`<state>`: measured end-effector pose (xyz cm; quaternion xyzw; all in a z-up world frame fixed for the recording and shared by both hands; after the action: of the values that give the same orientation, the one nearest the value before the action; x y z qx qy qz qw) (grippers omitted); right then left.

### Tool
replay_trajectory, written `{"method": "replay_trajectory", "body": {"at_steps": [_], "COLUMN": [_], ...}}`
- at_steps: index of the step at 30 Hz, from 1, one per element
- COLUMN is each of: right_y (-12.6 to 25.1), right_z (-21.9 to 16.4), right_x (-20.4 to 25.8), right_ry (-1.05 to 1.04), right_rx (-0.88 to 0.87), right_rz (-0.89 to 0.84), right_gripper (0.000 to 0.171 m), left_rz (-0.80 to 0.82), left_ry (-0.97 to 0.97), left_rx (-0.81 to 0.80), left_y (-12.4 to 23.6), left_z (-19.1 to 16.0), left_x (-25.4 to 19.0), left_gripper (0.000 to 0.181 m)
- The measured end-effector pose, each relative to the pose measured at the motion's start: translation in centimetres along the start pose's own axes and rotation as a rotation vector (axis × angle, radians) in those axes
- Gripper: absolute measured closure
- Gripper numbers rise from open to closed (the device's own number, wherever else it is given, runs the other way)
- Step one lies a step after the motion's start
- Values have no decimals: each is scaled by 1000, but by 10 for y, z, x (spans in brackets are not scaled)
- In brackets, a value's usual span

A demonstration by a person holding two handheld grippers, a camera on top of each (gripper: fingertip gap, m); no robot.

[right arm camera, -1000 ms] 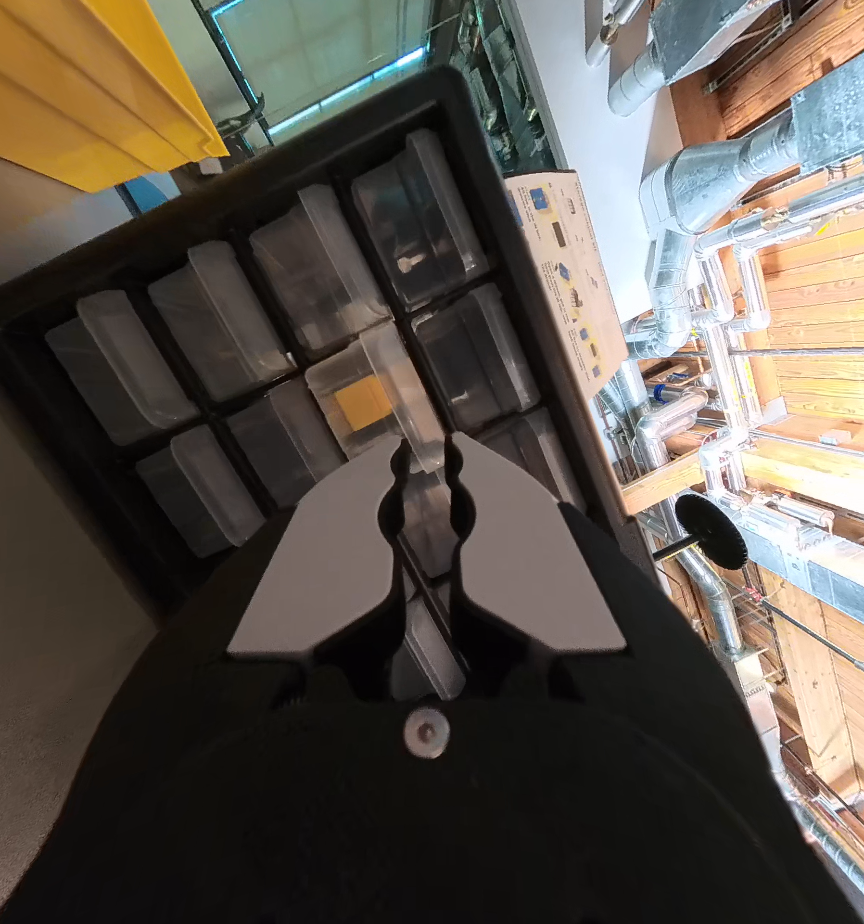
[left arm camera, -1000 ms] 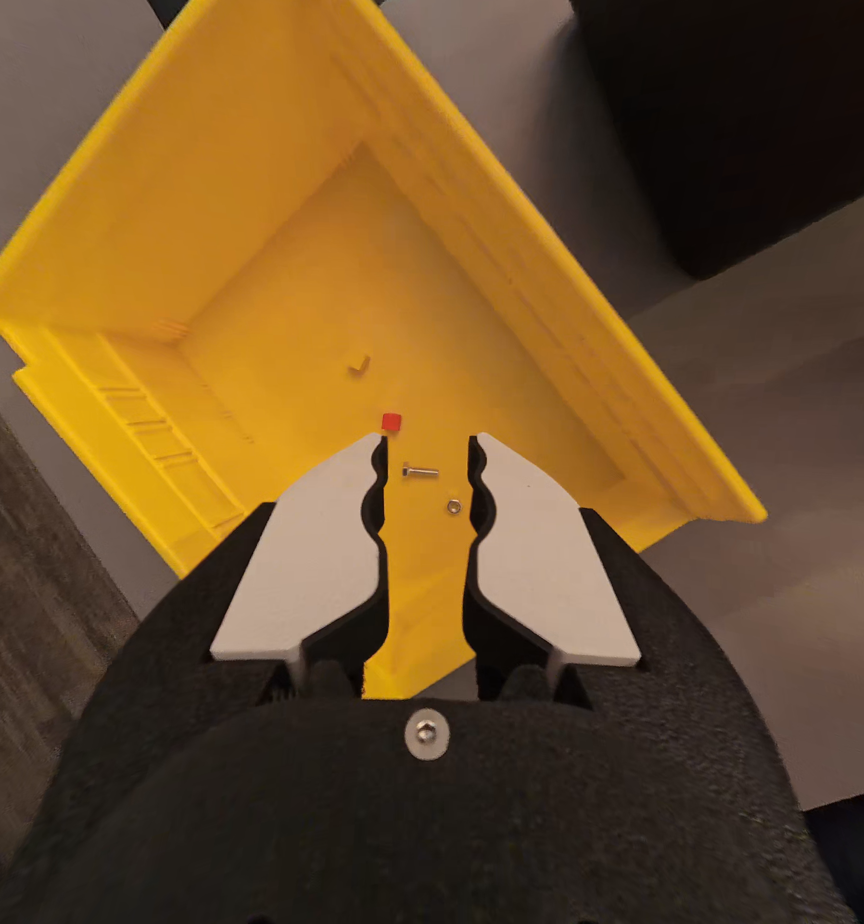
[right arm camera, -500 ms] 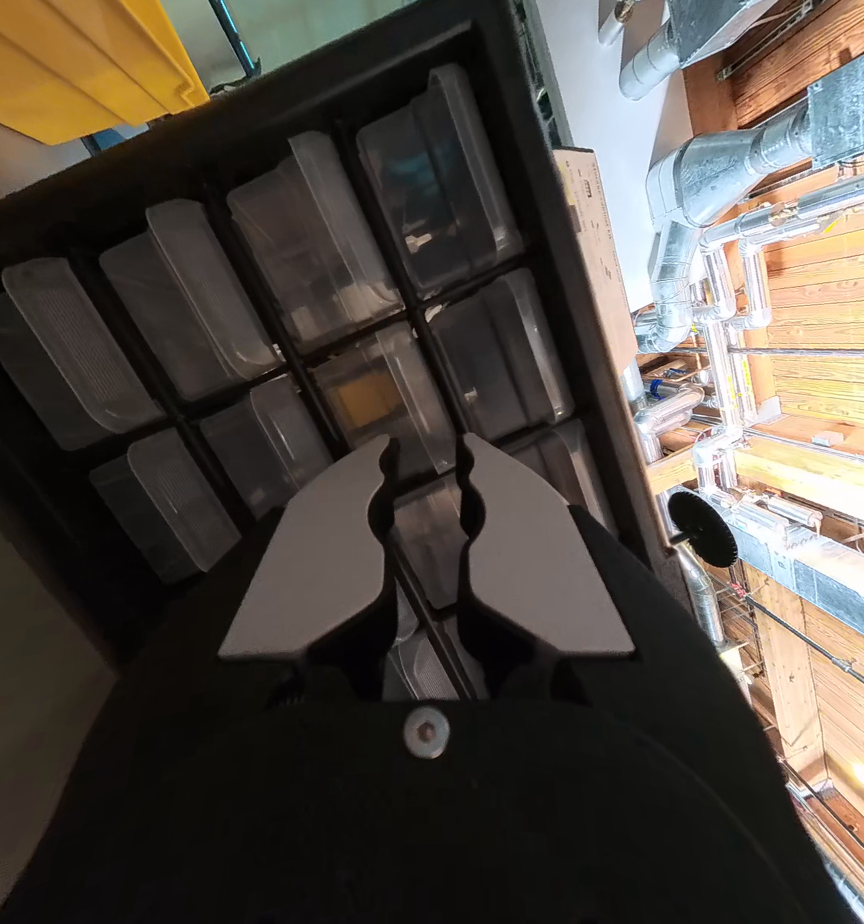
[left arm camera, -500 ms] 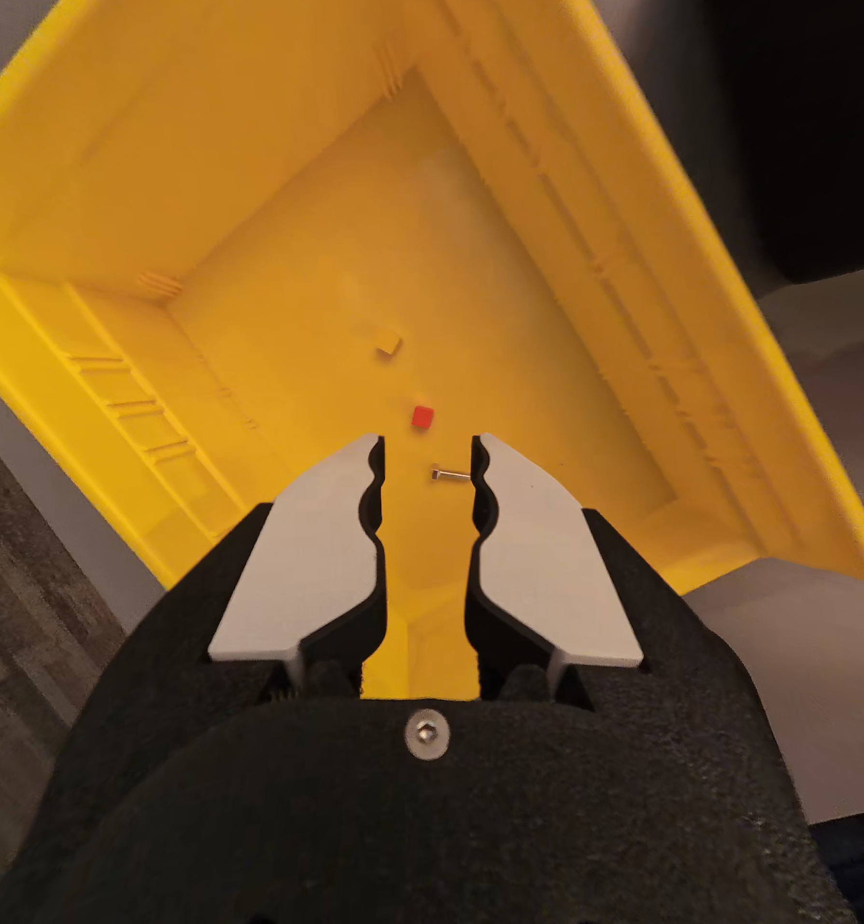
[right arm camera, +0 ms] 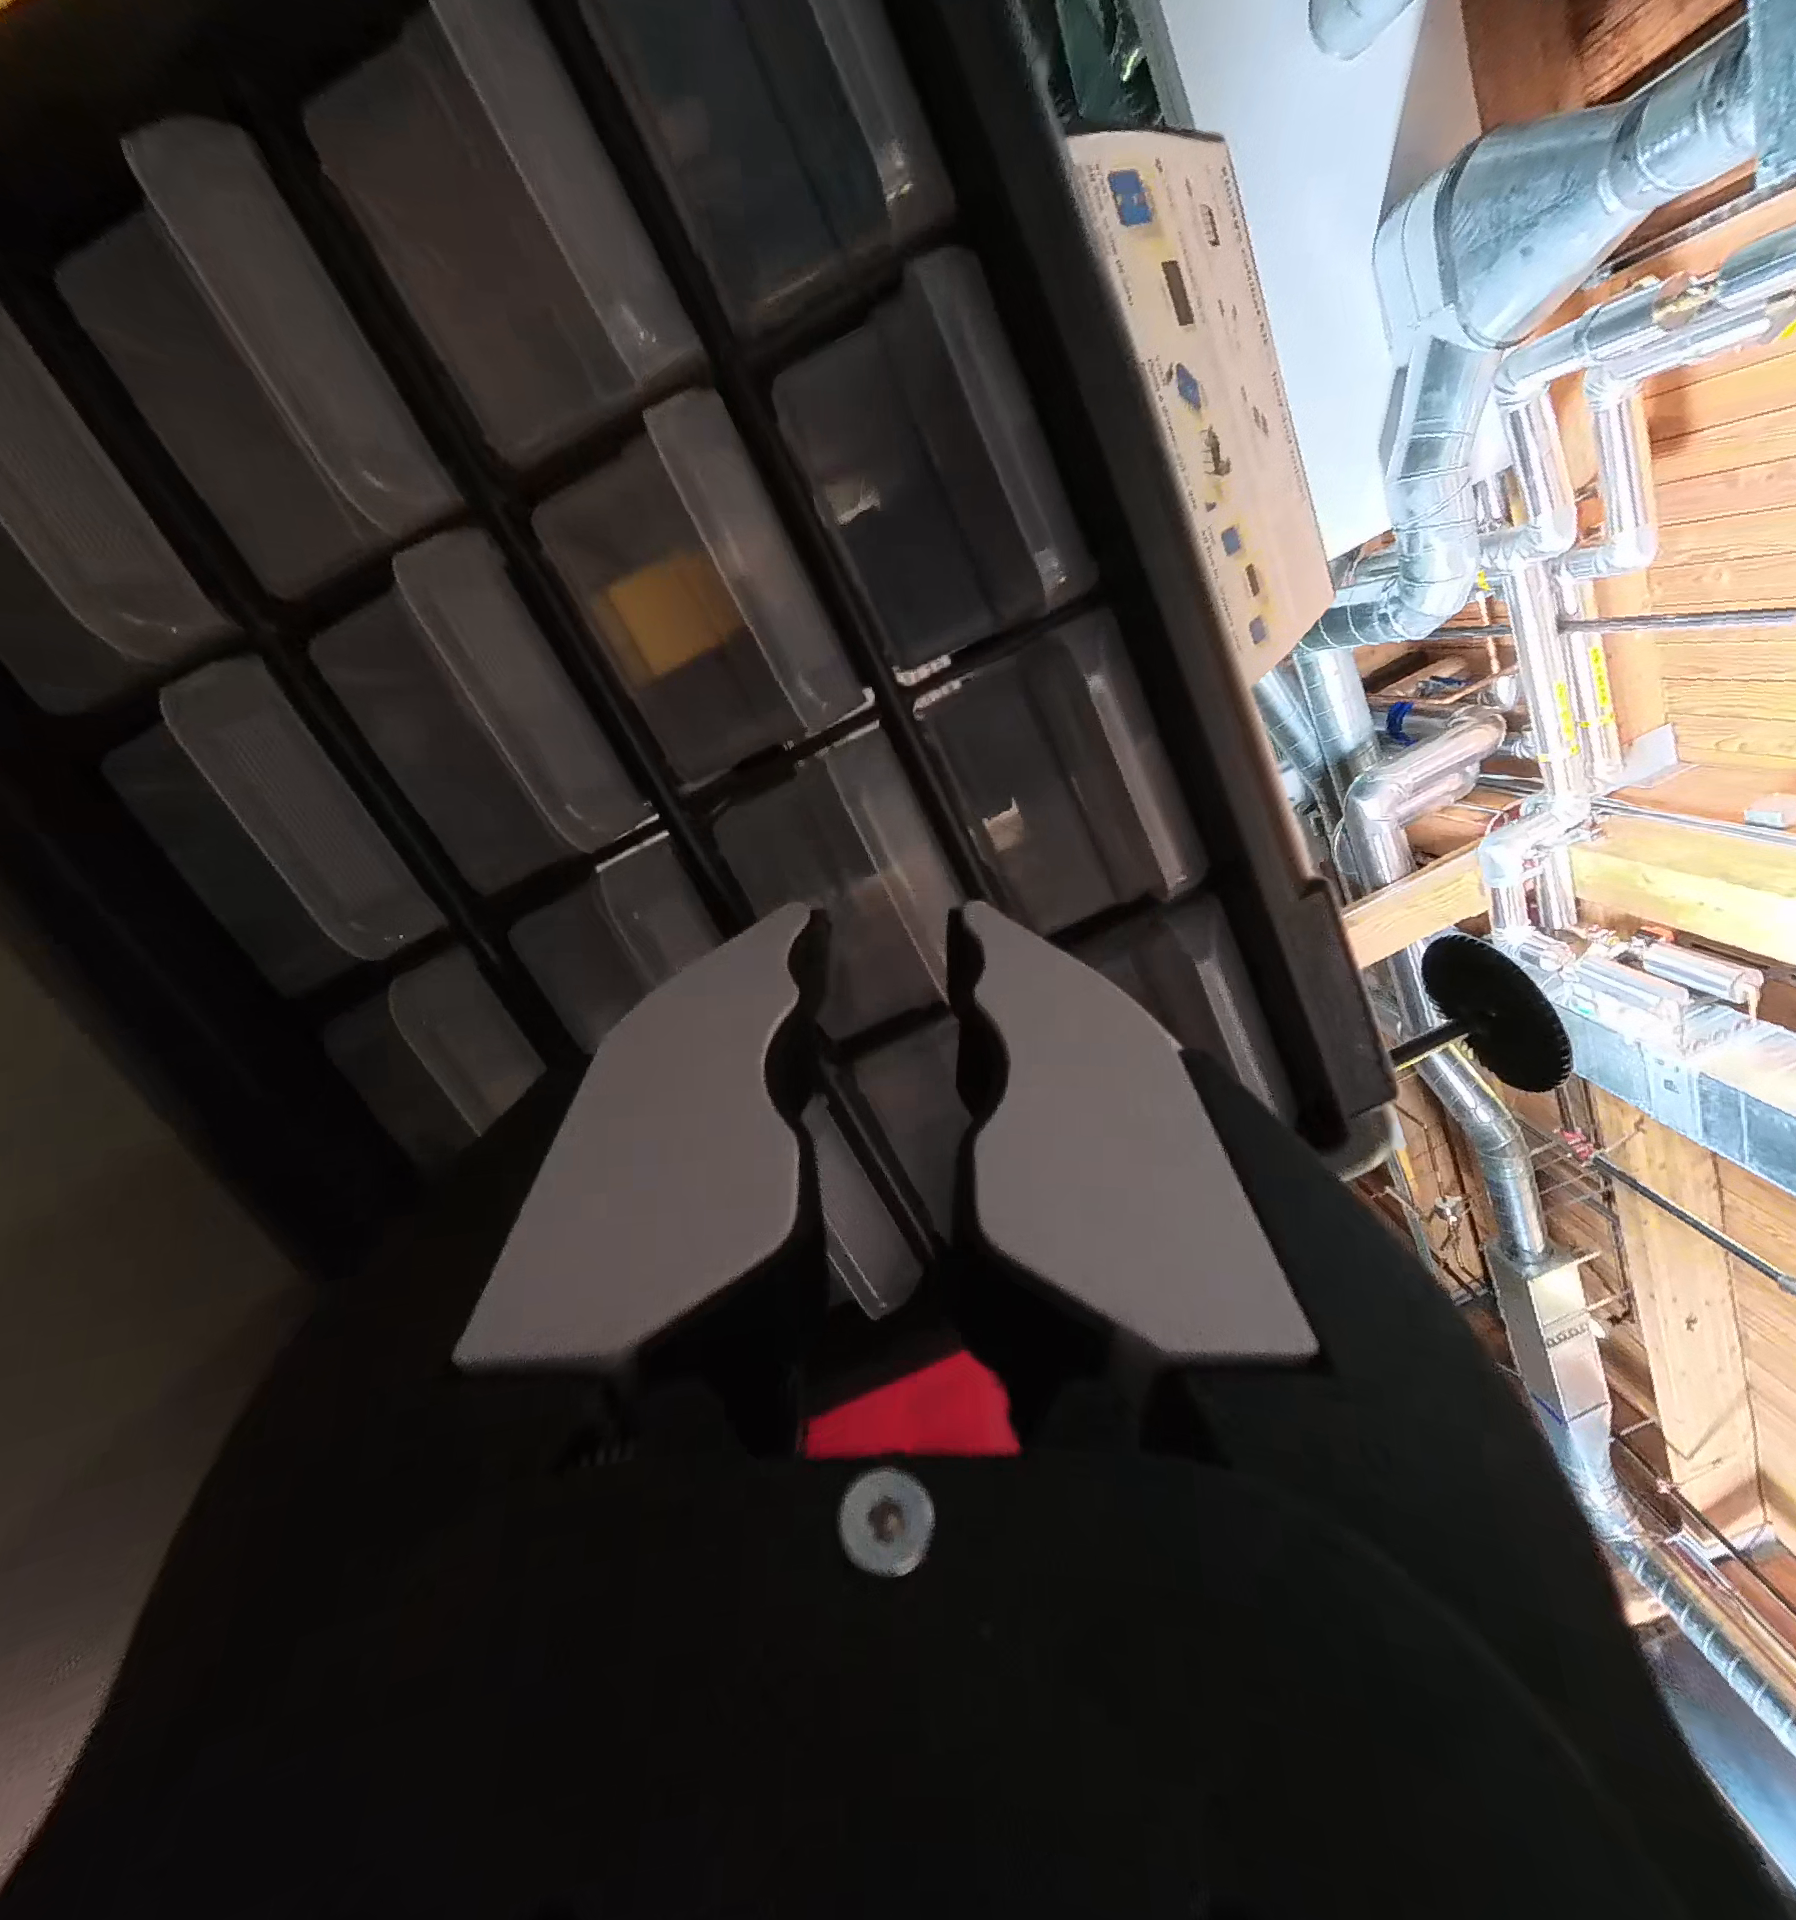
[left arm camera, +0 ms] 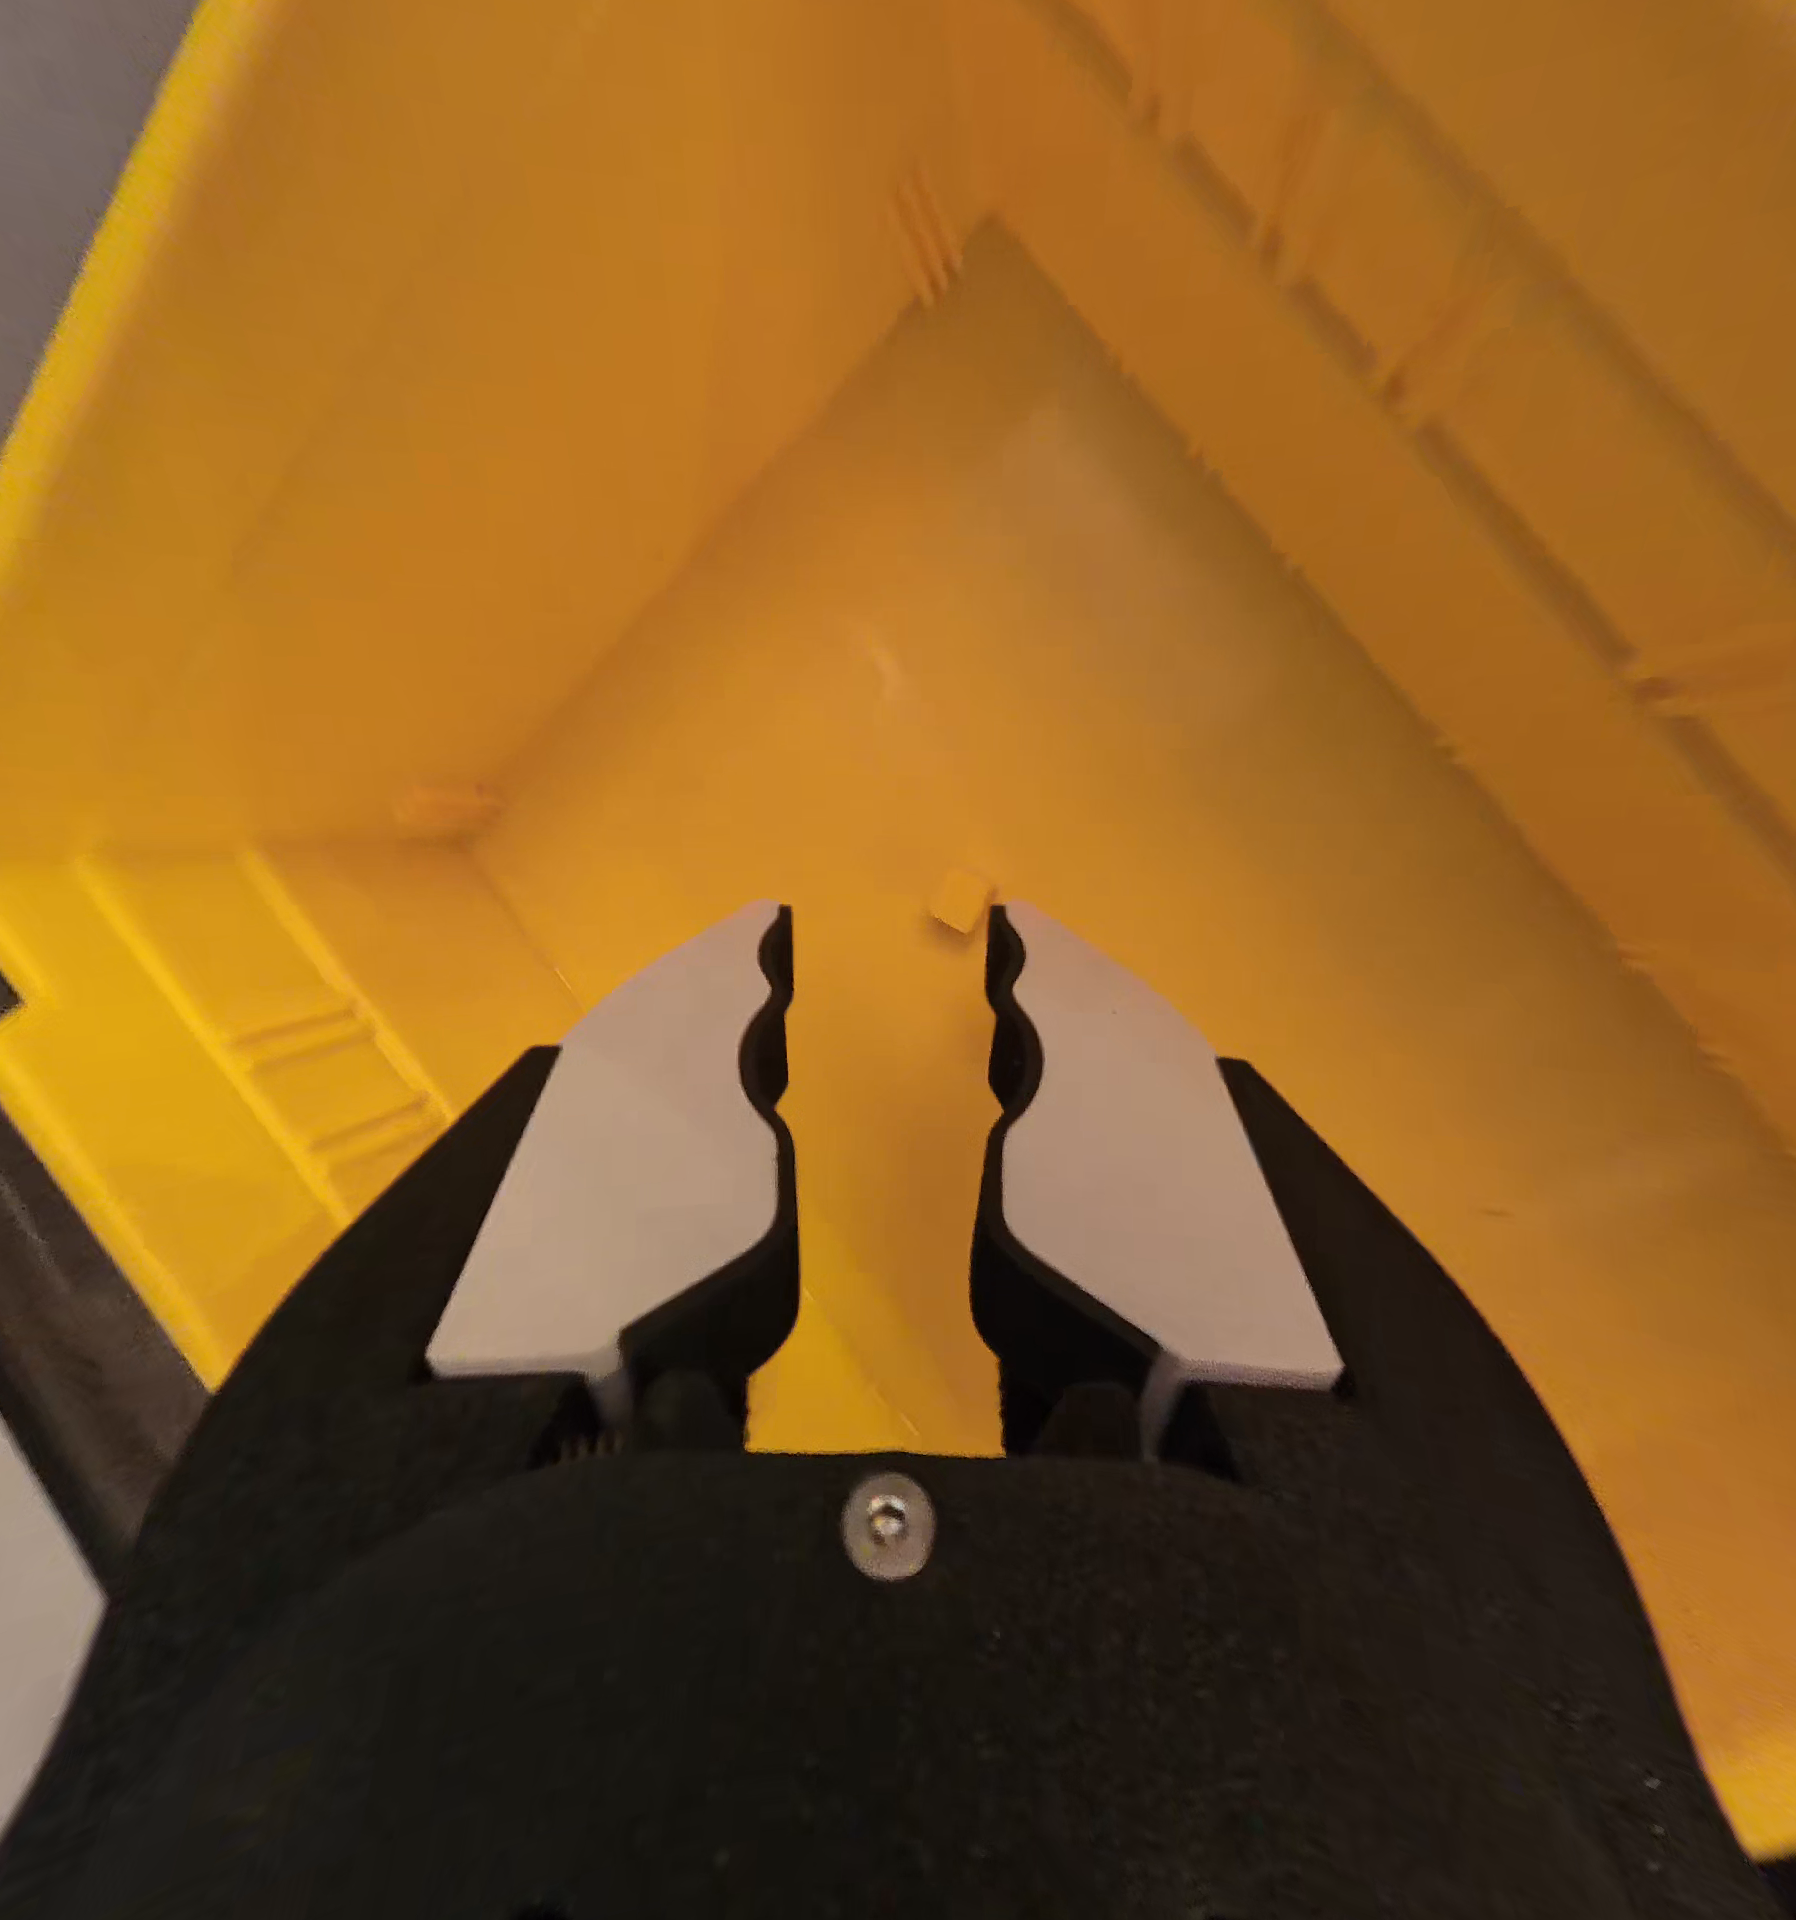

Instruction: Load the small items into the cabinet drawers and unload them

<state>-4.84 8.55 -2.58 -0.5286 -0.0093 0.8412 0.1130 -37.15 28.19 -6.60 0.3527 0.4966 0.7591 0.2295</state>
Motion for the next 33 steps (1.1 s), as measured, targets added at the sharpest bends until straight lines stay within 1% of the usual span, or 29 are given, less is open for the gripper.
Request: {"method": "replay_trajectory", "body": {"at_steps": [2,8,12,13,14,15,17,19,22,24,26,29,33], "right_y": [-1,-7,-12,-12,-12,-12,-12,-10,-2,7,15,29,47], "right_z": [-2,-1,1,2,2,2,2,2,3,4,6,9,12], "right_x": [1,1,4,3,1,1,-1,-1,-1,-3,-3,-3,-4], "right_ry": [15,56,89,85,83,83,81,84,95,94,92,116,116], "right_rx": [-4,-12,-12,-19,-21,-20,-16,-14,-16,-26,-31,-49,-69], "right_rz": [-6,-54,-77,-93,-104,-105,-107,-107,-111,-109,-107,-120,-121], "right_gripper": [148,149,150,155,159,160,161,161,161,162,162,162,162], "left_rz": [8,-2,-27,-28,-29,-34,-41,-46,-56,-77,-85,-96,-131], "left_ry": [-27,-73,-82,-89,-95,-100,-107,-117,-132,-143,-152,-180,-270], "left_rx": [-13,-3,-13,-17,-21,-23,-30,-24,-31,-64,-103,-197,-361], "left_y": [-5,-18,-26,-26,-27,-27,-29,-31,-26,-16,1,39,94], "left_z": [-2,-9,-6,-6,-5,-5,-4,-4,-3,0,2,7,11], "left_x": [2,3,-1,-2,-2,-3,-4,-6,-8,-10,-11,-15,-33], "left_gripper": [149,146,147,151,151,154,166,181,181,181,181,181,181]}}
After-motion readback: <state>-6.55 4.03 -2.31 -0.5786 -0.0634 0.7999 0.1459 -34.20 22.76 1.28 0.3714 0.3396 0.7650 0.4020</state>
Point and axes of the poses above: each gripper's, where its closed fingertips meet, y back along the fingers, z out of its top, x = y × z across the jaws, the point moved 6 cm from there along y, back along the fingers, and after that the axes turned 7 degrees about x, right-handed, at the moved point
